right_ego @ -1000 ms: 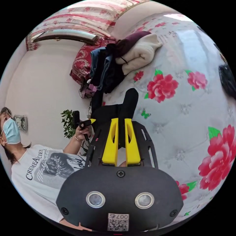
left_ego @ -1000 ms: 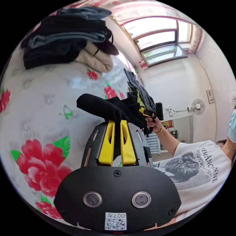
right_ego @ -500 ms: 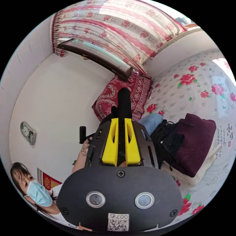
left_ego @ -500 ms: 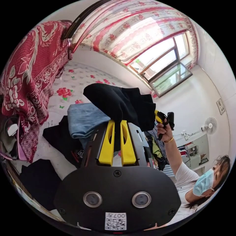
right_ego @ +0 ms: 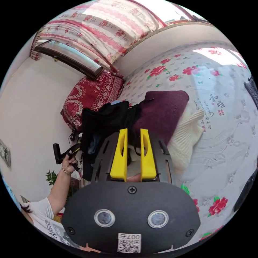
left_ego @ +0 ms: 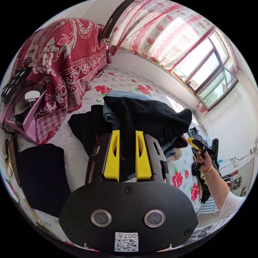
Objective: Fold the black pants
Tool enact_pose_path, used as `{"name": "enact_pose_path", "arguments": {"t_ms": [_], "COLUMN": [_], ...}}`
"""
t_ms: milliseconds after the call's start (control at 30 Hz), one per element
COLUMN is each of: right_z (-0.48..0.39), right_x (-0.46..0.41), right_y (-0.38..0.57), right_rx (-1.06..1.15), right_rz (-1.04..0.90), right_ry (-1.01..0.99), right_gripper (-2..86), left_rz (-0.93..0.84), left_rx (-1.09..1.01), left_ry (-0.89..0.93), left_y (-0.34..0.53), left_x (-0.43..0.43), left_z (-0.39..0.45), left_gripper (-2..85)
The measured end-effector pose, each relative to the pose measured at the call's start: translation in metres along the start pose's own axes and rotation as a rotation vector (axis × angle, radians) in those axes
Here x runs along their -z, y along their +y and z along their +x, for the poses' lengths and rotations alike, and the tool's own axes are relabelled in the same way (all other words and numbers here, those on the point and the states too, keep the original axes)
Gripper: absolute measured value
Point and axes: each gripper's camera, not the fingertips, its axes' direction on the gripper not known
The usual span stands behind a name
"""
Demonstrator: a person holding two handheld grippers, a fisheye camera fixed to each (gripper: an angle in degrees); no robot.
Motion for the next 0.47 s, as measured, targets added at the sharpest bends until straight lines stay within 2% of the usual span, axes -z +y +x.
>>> {"name": "enact_pose_path", "arguments": {"t_ms": [67, 133, 300, 367, 467], "right_z": [0.009, 0.028, 0.051, 0.047, 0.037], "right_x": [0.022, 0.048, 0.12, 0.158, 0.227], "right_y": [0.058, 0.154, 0.343, 0.39, 0.429], "right_rx": [0.01, -0.039, -0.239, -0.297, -0.352], "right_rz": [-0.046, -0.143, -0.298, -0.29, -0.176], "right_ry": [0.041, 0.133, 0.363, 0.44, 0.546], "right_gripper": [4.7, 5.0, 5.6, 5.8, 6.2], "left_rz": [0.001, -0.051, -0.516, -0.612, -0.692], "left_rx": [-0.024, -0.054, -0.242, -0.326, -0.423], "left_ry": [-0.013, -0.023, 0.004, 0.009, 0.023], "left_y": [0.05, 0.111, 0.3, 0.348, 0.396], "left_x": [0.013, 0.014, -0.018, -0.015, -0.003], "left_z": [0.018, 0.037, 0.106, 0.126, 0.149], "left_gripper": [8.5, 8.7, 8.1, 7.5, 6.2]}}
